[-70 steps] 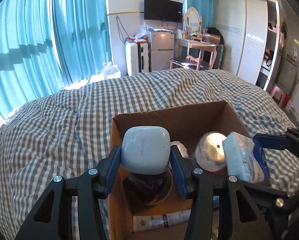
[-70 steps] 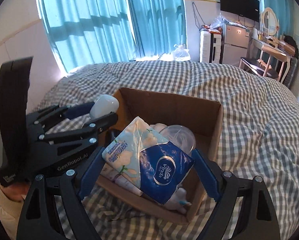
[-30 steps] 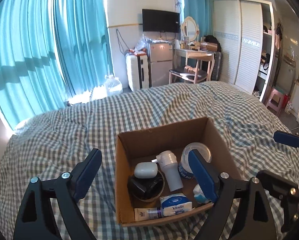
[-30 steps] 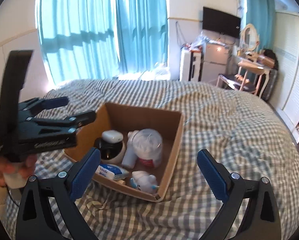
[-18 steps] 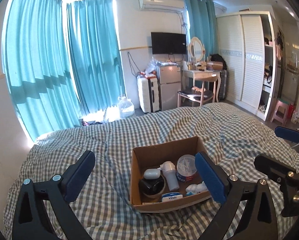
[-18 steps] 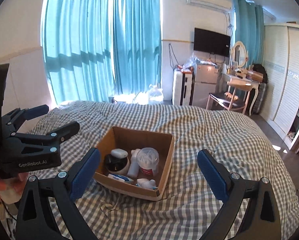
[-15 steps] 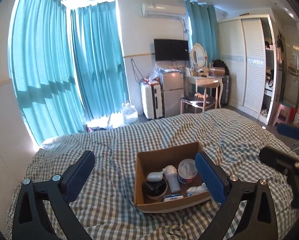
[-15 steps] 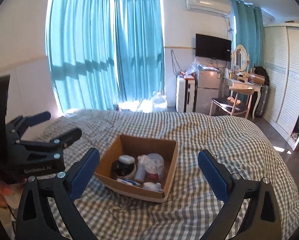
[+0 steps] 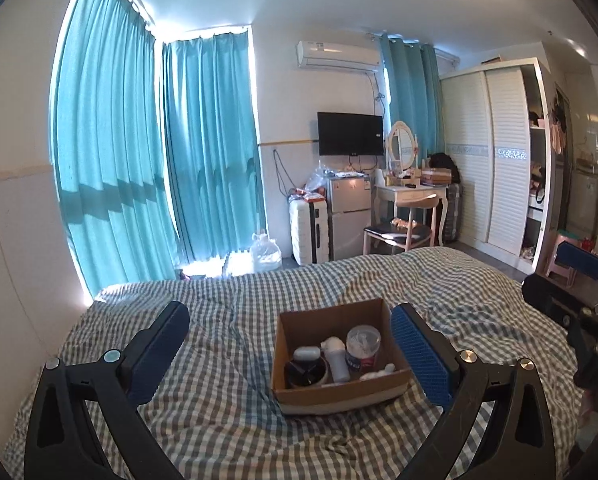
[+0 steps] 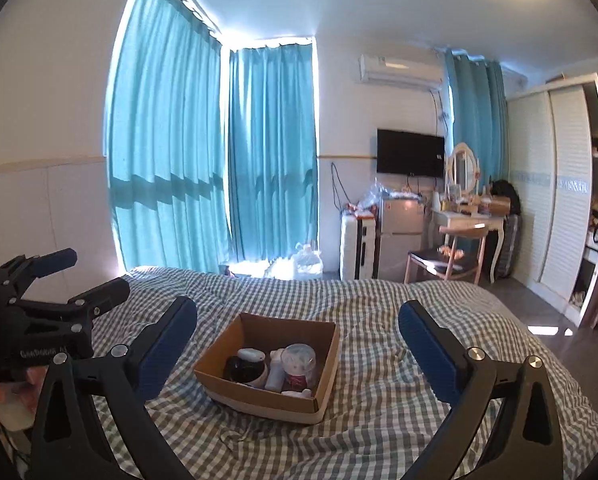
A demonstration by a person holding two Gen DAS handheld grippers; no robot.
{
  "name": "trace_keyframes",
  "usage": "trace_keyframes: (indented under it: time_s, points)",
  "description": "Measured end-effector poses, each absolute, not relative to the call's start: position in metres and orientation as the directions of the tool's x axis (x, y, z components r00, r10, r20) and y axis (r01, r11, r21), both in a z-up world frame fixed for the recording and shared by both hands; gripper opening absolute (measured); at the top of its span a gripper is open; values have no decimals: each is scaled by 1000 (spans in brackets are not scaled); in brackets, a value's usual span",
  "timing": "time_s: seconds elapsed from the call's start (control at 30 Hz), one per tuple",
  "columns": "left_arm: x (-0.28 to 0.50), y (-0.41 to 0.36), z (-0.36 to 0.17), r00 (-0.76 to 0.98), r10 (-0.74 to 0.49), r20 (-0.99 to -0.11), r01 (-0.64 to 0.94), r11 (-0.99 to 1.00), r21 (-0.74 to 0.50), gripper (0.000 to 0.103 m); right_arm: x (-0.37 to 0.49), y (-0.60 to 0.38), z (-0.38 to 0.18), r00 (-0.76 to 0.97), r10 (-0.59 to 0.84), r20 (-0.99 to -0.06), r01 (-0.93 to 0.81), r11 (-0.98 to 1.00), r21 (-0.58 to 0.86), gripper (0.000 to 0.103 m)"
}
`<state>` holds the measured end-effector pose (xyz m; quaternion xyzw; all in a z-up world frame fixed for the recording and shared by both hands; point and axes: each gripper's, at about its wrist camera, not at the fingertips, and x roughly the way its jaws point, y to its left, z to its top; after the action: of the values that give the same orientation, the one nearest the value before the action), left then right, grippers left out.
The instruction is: Organize objects
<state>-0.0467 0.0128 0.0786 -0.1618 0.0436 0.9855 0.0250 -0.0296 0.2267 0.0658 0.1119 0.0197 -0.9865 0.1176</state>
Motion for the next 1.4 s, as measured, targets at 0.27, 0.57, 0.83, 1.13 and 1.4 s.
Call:
trace_keyframes:
  time_s: [0.27,0.57,0.83,1.13,1.4]
  points:
    - [-35,2,19,-933,-57,-355,36,-997,67,103,-31,222,10,-944,-203,-261,221,-974,-41,102]
    - [-34,-1,-19,-920,-42,-389,33,-999,31,103,-46,225,-29,-936,-167,-308,186,-982,-31,102]
    - [-21,3,-10,-936,-20,-351,8,-999,37,103,-49,227,-36,-931,-154,-331,165,-986,-4,102]
    - [-23,6,-10,-934,-31,-355,18,-999,41,103,-47,225,-36,-930,-155,-334,170,-985,-16,102]
    - [-26,-1,-14,-928,-66,-367,59,-998,30,103,-46,226,-37,-929,-147,-341,162,-987,-15,102]
